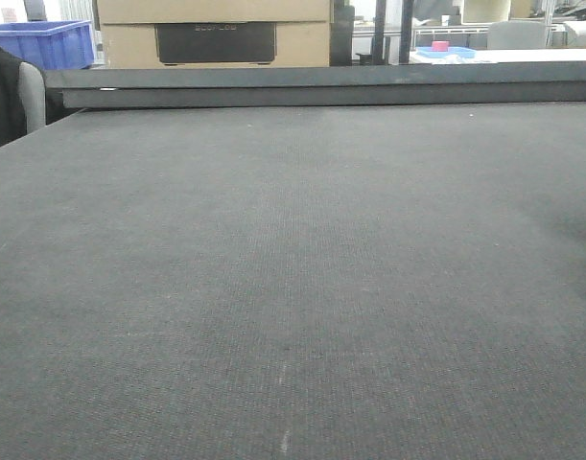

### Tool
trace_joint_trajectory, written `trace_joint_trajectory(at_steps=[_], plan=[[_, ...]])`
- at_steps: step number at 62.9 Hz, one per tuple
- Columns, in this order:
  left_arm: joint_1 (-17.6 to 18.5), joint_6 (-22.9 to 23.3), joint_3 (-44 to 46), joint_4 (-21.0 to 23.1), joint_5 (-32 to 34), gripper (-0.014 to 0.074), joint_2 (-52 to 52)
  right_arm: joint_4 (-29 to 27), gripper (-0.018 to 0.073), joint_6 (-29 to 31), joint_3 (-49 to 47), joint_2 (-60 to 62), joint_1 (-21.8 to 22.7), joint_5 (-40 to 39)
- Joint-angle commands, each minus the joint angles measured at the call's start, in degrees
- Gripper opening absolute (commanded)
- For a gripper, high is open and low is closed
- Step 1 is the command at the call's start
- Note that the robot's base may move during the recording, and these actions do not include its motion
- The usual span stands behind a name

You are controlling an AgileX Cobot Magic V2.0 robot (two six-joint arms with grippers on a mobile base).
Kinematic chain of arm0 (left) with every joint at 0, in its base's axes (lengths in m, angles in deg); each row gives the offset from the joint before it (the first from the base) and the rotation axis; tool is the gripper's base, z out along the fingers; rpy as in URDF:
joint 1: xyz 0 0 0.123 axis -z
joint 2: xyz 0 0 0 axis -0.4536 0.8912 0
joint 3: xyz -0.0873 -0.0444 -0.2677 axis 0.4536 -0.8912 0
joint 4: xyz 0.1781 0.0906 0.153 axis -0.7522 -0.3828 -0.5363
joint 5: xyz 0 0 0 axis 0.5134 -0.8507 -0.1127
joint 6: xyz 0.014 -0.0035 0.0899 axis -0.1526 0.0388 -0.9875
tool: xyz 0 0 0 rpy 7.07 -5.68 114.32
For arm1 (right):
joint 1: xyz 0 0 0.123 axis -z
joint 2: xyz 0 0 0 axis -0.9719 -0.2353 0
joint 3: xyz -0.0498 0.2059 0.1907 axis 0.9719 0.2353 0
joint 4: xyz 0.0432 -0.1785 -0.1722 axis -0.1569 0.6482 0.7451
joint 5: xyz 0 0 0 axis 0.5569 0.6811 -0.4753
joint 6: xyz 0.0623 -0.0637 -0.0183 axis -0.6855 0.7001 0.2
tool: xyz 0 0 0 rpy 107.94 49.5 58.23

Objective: Place valve from conveyor to right shelf box
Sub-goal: 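Close the left and right grippers around each valve body, then lift both held valves up off the conveyor belt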

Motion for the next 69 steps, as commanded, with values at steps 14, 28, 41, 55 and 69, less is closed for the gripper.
trace_joint_trajectory(at_steps=[14, 28, 41, 55, 69], plan=[[0.1, 0.3, 1.1, 0.6, 0.0, -0.0081, 2.0, 0.0, -0.0159, -0.4, 0.1, -0.1, 0.2, 0.4], [0.1, -4.7, 5.3, -0.2, -3.0, 0.0217, 9.9, 0.0, -0.0159, -0.4, 0.1, -0.1, 0.2, 0.4], [0.1, -5.0, 7.9, -4.7, -1.3, 0.0472, 14.7, 0.0, -0.0158, -0.4, 0.1, -0.1, 0.2, 0.3], [0.1, -5.0, 7.9, -4.7, 0.9, 0.0498, 21.2, 0.0, -0.0159, -0.4, 0.1, -0.1, 0.2, 0.0], [0.1, -5.0, 7.9, -4.5, 3.5, 0.0498, 25.9, 0.0, -0.0162, -0.4, 0.1, -0.1, 0.2, 0.0]])
